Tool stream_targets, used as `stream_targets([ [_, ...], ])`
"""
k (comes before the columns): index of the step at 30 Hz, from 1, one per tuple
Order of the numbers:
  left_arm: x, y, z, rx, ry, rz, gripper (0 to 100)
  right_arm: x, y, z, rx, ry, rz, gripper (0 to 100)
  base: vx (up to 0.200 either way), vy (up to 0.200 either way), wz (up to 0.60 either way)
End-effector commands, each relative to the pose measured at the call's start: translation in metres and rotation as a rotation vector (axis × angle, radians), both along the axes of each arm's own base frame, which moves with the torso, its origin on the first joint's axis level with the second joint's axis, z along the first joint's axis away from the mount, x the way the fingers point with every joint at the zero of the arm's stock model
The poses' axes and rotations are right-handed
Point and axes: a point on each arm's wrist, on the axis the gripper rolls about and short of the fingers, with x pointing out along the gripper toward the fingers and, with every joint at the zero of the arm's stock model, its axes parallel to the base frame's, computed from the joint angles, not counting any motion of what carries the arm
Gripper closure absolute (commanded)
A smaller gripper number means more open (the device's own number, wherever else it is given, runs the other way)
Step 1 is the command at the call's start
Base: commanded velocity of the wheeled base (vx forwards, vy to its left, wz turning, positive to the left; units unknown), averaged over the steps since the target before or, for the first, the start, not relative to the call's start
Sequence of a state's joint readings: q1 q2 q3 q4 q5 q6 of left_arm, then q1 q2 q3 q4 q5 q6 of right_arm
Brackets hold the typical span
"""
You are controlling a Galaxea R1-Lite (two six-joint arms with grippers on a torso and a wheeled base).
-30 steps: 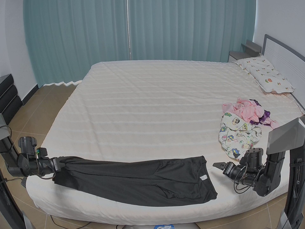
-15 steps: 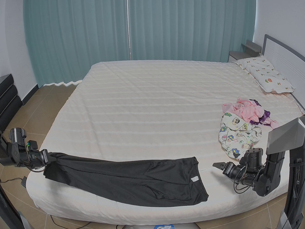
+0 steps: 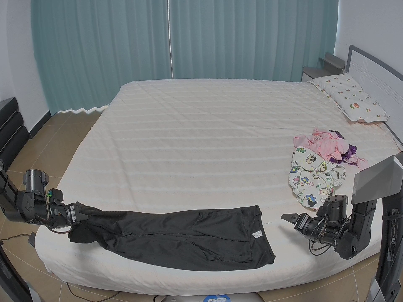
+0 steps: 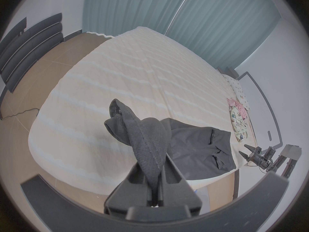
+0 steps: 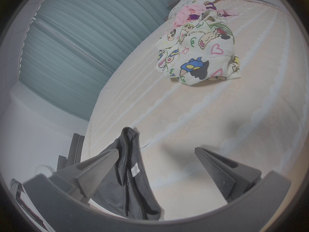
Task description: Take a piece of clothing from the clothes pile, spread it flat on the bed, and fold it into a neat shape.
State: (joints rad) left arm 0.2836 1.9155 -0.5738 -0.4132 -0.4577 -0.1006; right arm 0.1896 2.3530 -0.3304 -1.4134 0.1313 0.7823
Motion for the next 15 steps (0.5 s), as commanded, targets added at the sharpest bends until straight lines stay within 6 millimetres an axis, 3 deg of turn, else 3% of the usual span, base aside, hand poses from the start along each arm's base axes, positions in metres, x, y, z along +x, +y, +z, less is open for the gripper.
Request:
stream_targets([
  [1,0.000,0.000,0.000,0.001,-0.003,0.001,100,0.000,0.000,0.000,0.001,0.002,0.000,0,0.000,0.000,0.00],
  [10,0.004,0.000,0.003,-0.002,-0.016,0.007,100,0.000,0.001,-0.001,-0.001,0.001,0.001,0,0.000,0.000,0.00],
  [15,0.011,-0.013,0.010,-0.025,-0.012,0.043,100,0.000,0.002,-0.003,-0.002,0.006,0.005,0,0.000,0.000,0.00],
])
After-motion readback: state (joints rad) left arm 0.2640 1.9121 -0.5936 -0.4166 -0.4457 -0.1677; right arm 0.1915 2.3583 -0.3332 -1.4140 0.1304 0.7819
